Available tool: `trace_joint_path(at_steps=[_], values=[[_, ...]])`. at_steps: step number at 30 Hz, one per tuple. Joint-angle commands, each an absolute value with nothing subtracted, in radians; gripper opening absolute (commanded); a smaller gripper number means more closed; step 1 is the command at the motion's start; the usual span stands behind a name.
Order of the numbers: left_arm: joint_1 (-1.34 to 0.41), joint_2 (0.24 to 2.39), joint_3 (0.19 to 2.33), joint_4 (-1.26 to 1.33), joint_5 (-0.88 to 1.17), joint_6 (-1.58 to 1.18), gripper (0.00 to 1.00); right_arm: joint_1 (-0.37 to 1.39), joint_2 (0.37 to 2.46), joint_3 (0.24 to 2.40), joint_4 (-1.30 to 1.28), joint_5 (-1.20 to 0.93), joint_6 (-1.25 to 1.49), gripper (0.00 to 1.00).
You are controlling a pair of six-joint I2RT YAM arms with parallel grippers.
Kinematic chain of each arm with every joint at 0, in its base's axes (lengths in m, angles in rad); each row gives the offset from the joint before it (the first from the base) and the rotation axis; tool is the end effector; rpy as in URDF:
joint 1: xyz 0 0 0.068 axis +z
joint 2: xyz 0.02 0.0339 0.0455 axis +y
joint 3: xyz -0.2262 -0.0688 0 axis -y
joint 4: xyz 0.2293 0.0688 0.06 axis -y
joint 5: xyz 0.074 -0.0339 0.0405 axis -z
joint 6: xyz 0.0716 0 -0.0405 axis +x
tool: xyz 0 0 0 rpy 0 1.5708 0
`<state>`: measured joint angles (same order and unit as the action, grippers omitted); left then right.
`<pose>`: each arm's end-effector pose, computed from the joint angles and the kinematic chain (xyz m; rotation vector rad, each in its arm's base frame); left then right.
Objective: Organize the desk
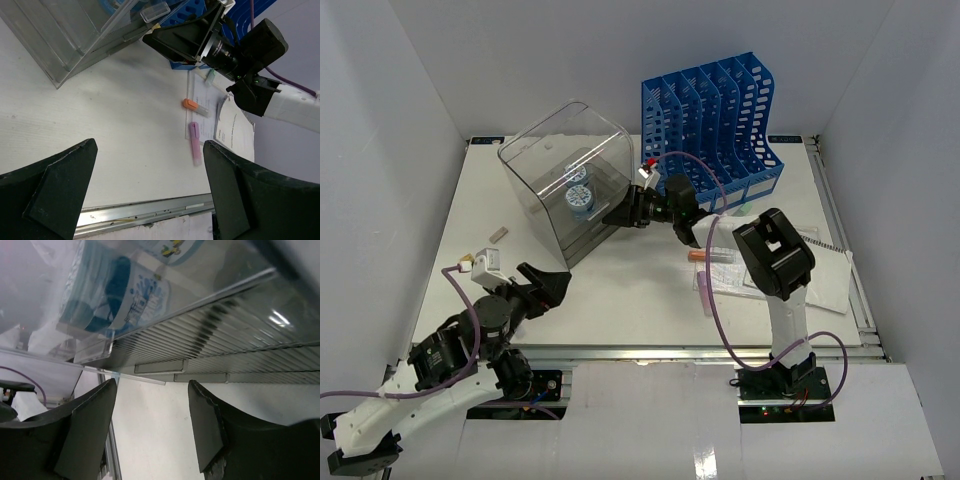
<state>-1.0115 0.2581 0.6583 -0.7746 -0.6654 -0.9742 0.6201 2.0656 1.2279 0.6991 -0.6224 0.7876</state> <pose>0.0960 -0.0701 0.2682 -0.4065 1.8830 -0.7164 0.3471 0.2992 0.1641 -0.3673 1.9186 1.5206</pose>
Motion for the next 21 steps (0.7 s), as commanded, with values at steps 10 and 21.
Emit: trace_joint_path(at_steps=[10,21], values=[[-1.012,0.238,0.672,-0.829,-0.67,-1.025,0.98,0.632,2.139,1.323,0.798,-0.536,0.933,0.39],[-1.012,0.258,0.653,-0.803,-0.664,-1.035,0.98,0.629,2.17,1.359,0.801,-0.536,0.969,0.19]])
